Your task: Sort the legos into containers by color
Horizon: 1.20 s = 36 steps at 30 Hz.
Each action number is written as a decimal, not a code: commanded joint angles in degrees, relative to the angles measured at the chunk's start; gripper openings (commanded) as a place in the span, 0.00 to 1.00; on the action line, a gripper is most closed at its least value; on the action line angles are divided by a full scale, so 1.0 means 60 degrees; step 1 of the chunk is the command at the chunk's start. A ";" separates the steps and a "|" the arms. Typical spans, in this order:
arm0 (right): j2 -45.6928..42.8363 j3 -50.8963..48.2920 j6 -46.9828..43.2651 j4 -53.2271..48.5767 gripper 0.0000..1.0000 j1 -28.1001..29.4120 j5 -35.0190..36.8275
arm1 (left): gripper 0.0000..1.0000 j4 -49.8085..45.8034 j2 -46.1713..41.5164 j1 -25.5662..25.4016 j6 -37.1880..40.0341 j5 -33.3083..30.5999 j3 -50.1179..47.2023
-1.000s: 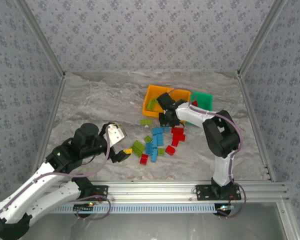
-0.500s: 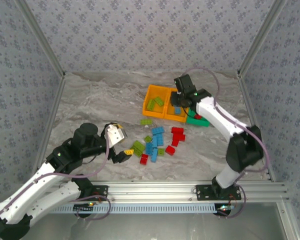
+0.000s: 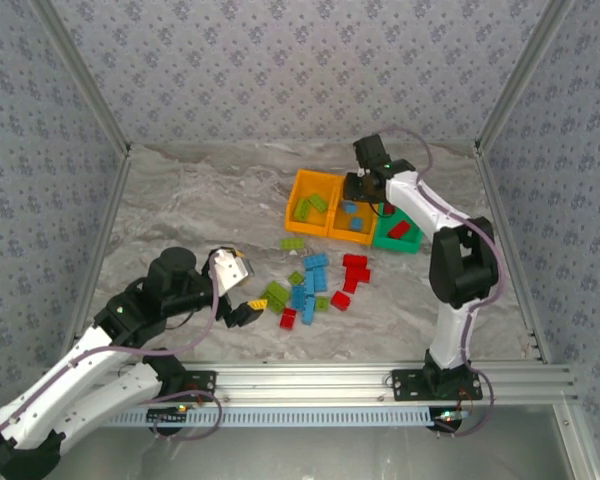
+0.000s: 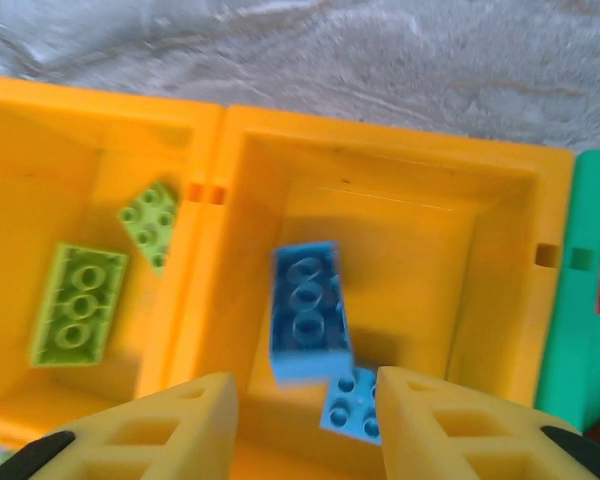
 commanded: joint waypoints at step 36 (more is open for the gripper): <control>-0.0992 -0.5166 0.2306 0.1419 0.77 0.1682 0.0809 | 0.99 0.0266 0.0819 0.0158 -0.0243 0.0905 0.0142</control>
